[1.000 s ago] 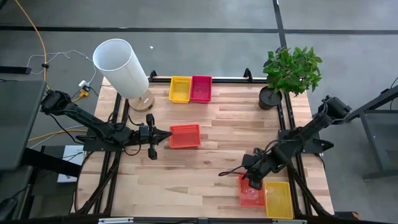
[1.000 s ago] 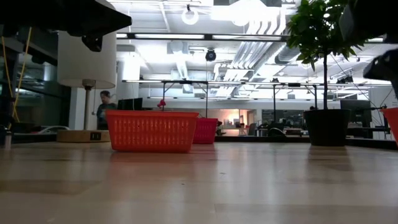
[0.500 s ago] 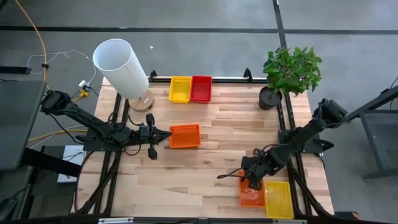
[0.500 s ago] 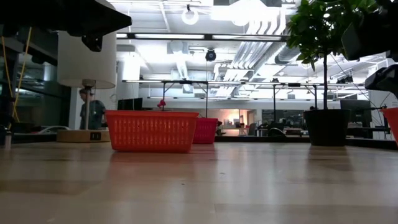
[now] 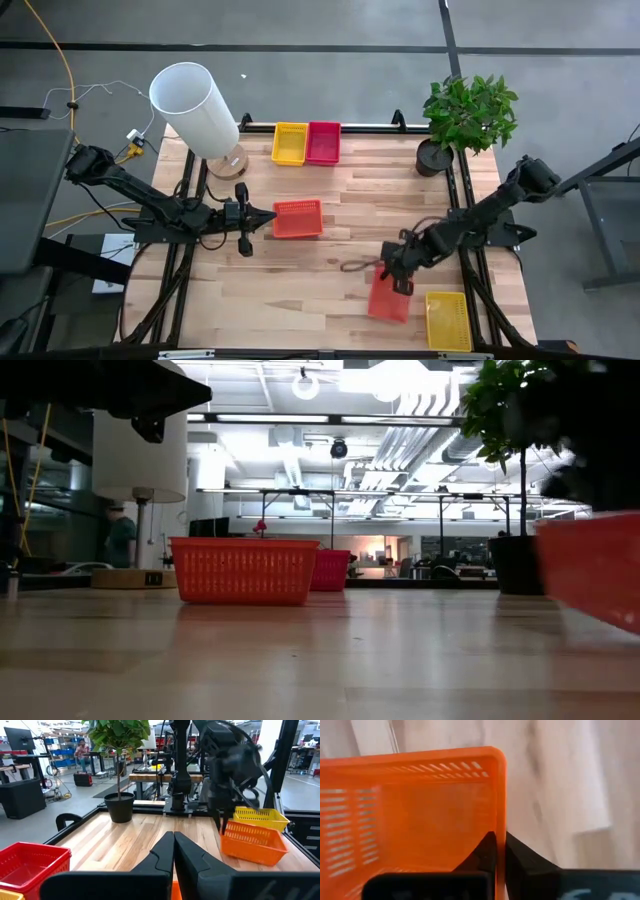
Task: Stack baskets by color
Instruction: Stack the bottom orange bin on top of the top orange bin
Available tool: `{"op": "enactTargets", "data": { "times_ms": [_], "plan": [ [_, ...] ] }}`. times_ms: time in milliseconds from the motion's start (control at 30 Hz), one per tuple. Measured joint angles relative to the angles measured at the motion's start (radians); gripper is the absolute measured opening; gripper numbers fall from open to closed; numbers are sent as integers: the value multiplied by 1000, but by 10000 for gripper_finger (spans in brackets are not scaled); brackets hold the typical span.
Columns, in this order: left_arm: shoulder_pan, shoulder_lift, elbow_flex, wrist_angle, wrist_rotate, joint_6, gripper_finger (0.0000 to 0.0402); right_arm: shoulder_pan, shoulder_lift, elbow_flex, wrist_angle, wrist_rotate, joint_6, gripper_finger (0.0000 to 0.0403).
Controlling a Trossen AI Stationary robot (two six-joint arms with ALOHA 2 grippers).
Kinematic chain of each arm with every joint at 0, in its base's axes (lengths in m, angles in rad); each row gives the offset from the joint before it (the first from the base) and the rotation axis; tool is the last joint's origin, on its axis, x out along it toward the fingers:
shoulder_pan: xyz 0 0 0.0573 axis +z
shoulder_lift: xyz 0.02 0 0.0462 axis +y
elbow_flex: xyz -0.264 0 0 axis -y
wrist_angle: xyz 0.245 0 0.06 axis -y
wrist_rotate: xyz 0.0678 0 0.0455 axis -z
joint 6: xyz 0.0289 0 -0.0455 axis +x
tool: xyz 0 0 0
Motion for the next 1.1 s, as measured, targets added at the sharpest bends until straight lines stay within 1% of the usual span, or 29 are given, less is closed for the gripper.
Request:
{"op": "enactTargets", "data": {
  "times_ms": [100, 167, 200, 300, 333, 400, 500, 567, 700, 800, 900, 1100],
  "plan": [
    [0, 0, 0, 0, 0, 0, 0, -52, -64, 1, 35, 58, -49, 4],
    [0, 0, 0, 1, 0, 0, 0, -92, -109, 1, 100, 90, -86, 2],
    [0, 0, 0, 1, 0, 0, 0, -112, -128, -2, 149, 101, -103, 3],
    [0, 0, 0, 10, 0, 1, 0, -183, -170, -61, 373, 104, -122, 2],
    [0, 0, 0, 17, 0, 7, 0, -209, -173, -88, 449, 110, -107, 2],
    [-2, 0, 0, 40, 0, 37, 0, -261, -173, -134, 561, 167, -16, 1],
    [-18, 0, 0, 85, 0, 80, 0, -330, -157, -167, 640, 266, 195, 1],
    [-34, 0, 0, 113, 0, 113, 0, -355, -143, -166, 682, 306, 249, 1],
    [-79, -2, 6, 142, -44, 185, 0, -373, -92, -122, 720, 333, 326, 1],
    [-115, -3, 18, 142, -108, 233, 0, -375, -15, -60, 718, 341, 374, 0],
    [-151, -3, 29, 141, -170, 267, 0, -374, 74, 28, 716, 342, 374, 0],
    [-219, -5, 44, 143, -238, 317, 0, -383, 233, 222, 586, 369, 343, 0]
  ]
}}
